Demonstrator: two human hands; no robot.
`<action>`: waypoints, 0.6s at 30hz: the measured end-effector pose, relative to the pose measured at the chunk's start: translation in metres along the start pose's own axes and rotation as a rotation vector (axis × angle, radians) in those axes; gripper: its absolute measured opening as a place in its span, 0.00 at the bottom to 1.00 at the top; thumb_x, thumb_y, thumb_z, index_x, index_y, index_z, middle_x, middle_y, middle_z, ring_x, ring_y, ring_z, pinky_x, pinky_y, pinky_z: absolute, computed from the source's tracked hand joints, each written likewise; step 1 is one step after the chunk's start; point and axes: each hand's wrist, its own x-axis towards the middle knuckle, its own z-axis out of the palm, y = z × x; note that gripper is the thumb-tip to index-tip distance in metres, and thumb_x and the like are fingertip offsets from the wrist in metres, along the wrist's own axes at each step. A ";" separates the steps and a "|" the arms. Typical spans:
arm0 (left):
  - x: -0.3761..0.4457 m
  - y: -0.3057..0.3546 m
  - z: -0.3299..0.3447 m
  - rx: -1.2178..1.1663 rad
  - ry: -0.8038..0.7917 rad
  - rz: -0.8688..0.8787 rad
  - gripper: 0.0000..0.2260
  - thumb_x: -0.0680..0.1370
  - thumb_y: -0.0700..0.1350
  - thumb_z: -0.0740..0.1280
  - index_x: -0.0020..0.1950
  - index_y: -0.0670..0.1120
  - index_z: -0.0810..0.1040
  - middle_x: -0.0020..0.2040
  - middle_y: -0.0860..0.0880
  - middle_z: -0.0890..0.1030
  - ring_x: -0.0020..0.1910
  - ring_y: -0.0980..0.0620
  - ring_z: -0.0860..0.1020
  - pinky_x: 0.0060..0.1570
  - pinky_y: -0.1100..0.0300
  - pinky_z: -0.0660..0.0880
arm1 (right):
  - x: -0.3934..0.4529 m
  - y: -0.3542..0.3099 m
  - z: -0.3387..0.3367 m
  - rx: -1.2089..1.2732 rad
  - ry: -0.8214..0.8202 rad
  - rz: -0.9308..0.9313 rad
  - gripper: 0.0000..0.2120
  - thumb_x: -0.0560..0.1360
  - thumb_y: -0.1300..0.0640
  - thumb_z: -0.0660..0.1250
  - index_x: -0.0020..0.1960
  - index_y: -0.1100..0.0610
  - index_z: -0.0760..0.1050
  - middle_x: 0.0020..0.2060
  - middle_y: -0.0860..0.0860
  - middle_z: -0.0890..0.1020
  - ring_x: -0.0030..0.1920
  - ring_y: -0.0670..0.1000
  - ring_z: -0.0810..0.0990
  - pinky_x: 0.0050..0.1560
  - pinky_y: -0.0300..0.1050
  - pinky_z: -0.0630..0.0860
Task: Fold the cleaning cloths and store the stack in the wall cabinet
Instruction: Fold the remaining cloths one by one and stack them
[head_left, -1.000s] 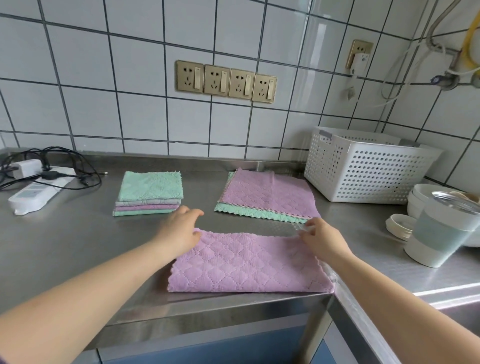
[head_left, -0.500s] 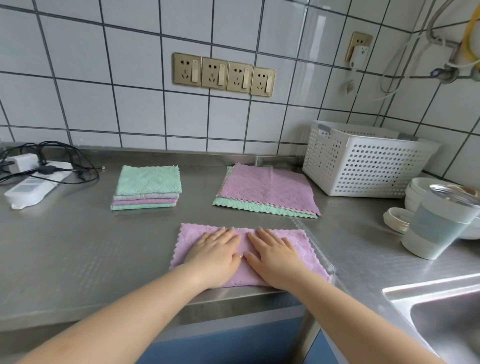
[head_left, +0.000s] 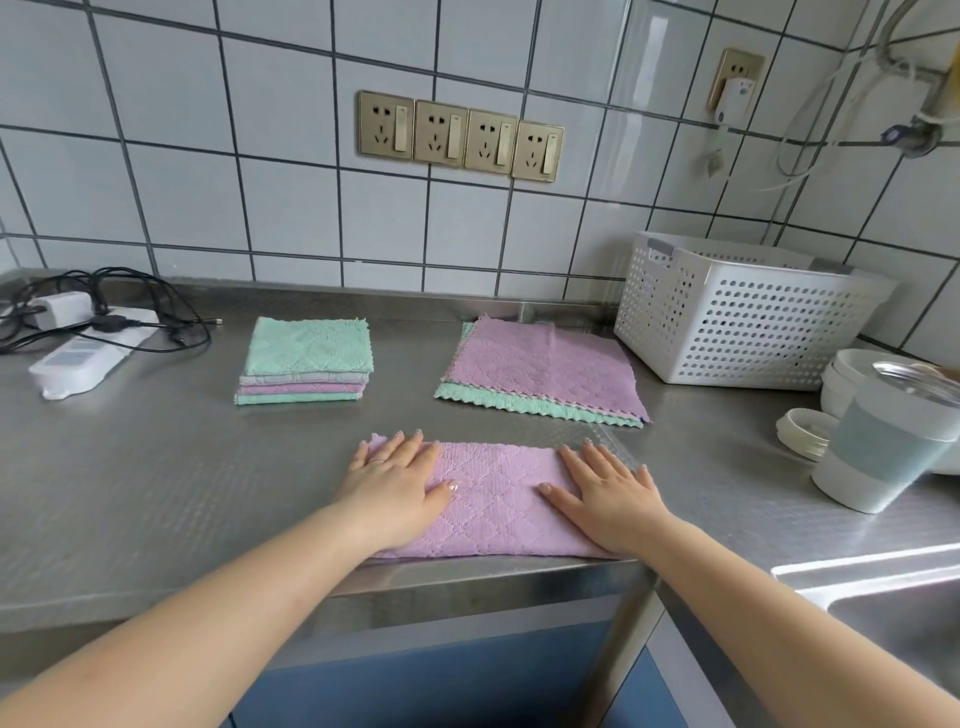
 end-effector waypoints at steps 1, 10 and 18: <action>-0.001 0.000 0.000 -0.007 0.009 -0.005 0.27 0.80 0.60 0.47 0.77 0.51 0.50 0.78 0.51 0.48 0.77 0.51 0.46 0.74 0.47 0.42 | 0.000 0.000 -0.001 -0.003 -0.003 0.005 0.36 0.74 0.29 0.41 0.77 0.46 0.44 0.78 0.49 0.47 0.77 0.51 0.45 0.74 0.61 0.43; -0.038 0.040 -0.006 -0.258 0.225 0.355 0.13 0.75 0.54 0.62 0.55 0.55 0.79 0.52 0.55 0.80 0.55 0.54 0.75 0.57 0.57 0.71 | 0.031 -0.047 -0.018 0.226 0.294 -0.201 0.13 0.76 0.57 0.61 0.56 0.48 0.80 0.58 0.48 0.80 0.58 0.52 0.77 0.61 0.46 0.70; -0.046 0.048 0.002 -0.169 0.332 0.392 0.08 0.75 0.52 0.62 0.47 0.53 0.80 0.47 0.54 0.77 0.50 0.51 0.74 0.50 0.58 0.69 | 0.045 -0.061 -0.013 0.119 0.293 -0.228 0.13 0.75 0.59 0.61 0.53 0.49 0.80 0.53 0.50 0.81 0.53 0.55 0.78 0.50 0.46 0.73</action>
